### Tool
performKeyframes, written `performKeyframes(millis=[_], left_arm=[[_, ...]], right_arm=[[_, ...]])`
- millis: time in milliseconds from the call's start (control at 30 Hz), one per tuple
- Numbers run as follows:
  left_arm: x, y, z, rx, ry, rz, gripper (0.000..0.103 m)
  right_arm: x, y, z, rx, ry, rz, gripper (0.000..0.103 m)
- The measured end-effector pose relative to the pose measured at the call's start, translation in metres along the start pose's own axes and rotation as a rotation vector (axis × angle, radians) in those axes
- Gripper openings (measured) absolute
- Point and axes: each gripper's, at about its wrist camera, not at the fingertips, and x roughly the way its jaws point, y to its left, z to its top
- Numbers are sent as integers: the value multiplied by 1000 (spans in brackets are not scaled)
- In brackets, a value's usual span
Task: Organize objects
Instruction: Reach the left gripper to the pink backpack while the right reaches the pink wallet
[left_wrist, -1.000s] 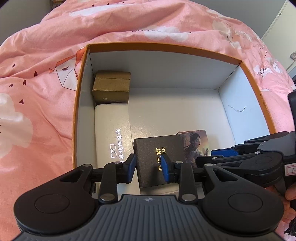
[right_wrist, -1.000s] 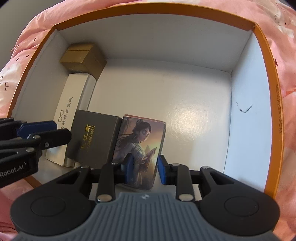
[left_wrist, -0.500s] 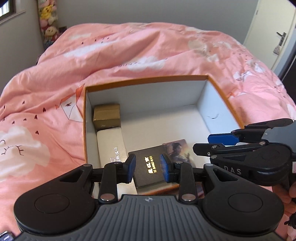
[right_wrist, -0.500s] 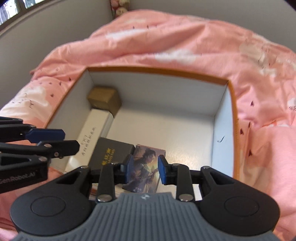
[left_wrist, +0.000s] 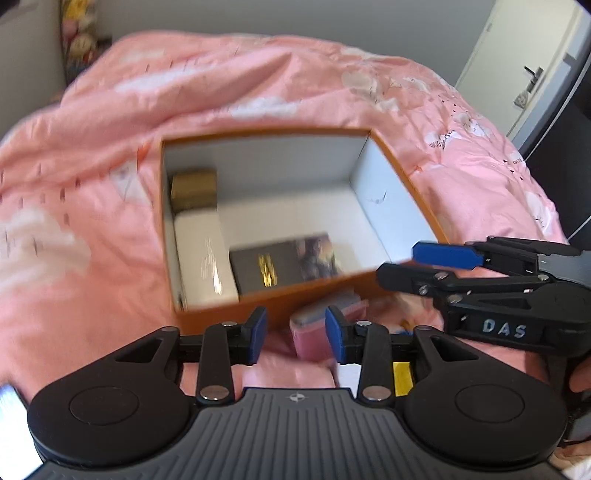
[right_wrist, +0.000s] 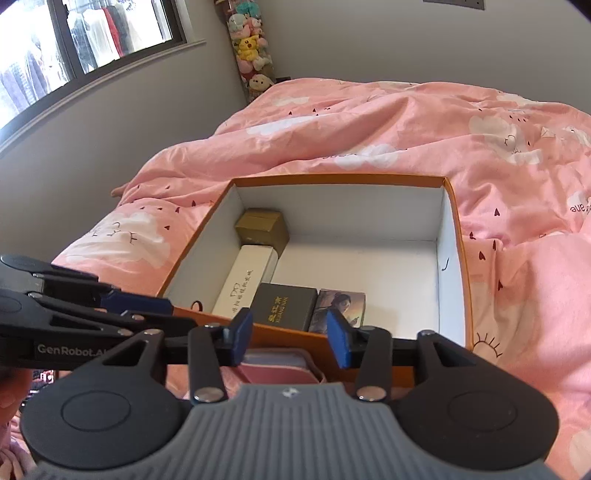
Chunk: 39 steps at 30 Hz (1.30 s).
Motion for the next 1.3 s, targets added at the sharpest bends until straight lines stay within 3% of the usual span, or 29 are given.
performKeyframes(millis=[167, 267, 400, 700, 767, 833, 1100, 1300], left_arm=[[8, 23, -21, -92, 83, 31, 49], [17, 30, -33, -115, 153, 17, 48], [30, 37, -49, -151, 263, -36, 49], [44, 27, -66, -132, 387, -55, 53], [44, 26, -66, -129, 378, -55, 46], [40, 25, -65, -120, 356, -41, 27], [19, 27, -48, -171, 199, -24, 19], [6, 31, -35, -276, 127, -18, 16]], right_arm=[[1, 4, -13, 0, 39, -7, 54], [7, 6, -21, 11, 112, 18, 51], [16, 8, -34, 15, 180, 18, 38], [24, 8, -47, 16, 238, 33, 35], [24, 11, -48, 1, 248, 48, 31], [24, 14, -49, -15, 256, 58, 30], [22, 27, -55, -110, 303, 97, 30], [21, 42, -63, -212, 335, 136, 30]])
